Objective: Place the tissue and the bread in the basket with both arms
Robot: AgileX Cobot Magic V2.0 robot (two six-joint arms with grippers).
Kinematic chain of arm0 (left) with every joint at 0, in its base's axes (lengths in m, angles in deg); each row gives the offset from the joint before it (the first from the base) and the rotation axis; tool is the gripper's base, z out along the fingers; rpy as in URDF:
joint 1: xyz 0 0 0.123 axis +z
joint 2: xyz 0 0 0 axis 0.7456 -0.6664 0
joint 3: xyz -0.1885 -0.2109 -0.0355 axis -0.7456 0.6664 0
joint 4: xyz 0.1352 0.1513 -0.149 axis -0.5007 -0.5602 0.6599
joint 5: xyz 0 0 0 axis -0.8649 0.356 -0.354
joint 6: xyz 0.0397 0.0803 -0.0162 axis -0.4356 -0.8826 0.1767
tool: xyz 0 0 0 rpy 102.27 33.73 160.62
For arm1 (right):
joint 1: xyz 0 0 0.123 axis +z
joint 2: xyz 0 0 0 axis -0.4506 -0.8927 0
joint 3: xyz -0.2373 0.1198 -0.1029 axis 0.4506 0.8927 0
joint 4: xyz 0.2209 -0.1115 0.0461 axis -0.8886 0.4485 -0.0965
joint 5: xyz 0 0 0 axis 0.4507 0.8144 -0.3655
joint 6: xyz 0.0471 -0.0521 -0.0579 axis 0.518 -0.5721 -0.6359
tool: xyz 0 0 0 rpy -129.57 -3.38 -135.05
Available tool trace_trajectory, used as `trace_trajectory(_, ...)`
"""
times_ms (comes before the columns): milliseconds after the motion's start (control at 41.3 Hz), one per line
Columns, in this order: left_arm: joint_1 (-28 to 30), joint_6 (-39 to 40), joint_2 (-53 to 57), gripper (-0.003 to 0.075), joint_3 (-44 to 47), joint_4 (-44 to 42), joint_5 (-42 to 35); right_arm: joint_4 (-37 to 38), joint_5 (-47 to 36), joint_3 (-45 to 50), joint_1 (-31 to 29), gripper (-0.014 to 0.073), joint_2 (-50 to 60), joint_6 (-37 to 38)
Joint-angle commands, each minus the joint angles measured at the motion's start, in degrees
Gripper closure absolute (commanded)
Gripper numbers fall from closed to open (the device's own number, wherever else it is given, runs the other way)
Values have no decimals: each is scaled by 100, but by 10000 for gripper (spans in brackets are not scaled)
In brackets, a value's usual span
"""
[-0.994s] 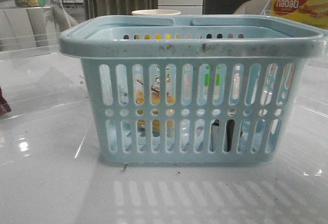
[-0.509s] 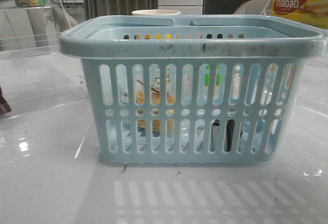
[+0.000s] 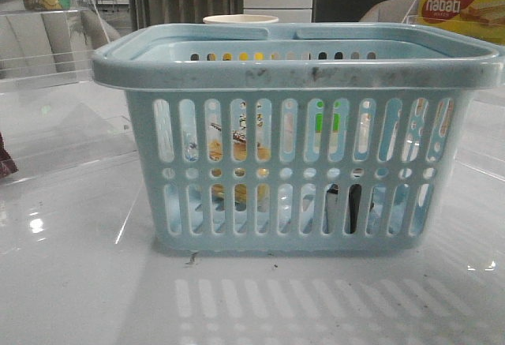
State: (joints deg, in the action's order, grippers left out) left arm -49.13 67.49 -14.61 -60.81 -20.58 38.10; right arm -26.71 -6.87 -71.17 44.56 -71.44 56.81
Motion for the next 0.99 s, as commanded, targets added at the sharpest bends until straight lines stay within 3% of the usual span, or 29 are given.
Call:
trace_trajectory(0, -45, 15, 113, 629, -8, 57, -521, 53, -920, 143, -315, 566, 415, -8)
trace_trajectory(388, -45, 15, 113, 629, -8, 57, -521, 53, -3558, 2655, -1729, 566, 2917, -8)
trace_trajectory(703, -45, 15, 113, 629, -8, 57, -521, 53, -4322, 4254, -1751, 566, 4125, -8)
trace_trajectory(969, -45, 15, 104, 629, -8, 57, -521, 53, -4280, 4445, -1751, 566, 4415, -8)
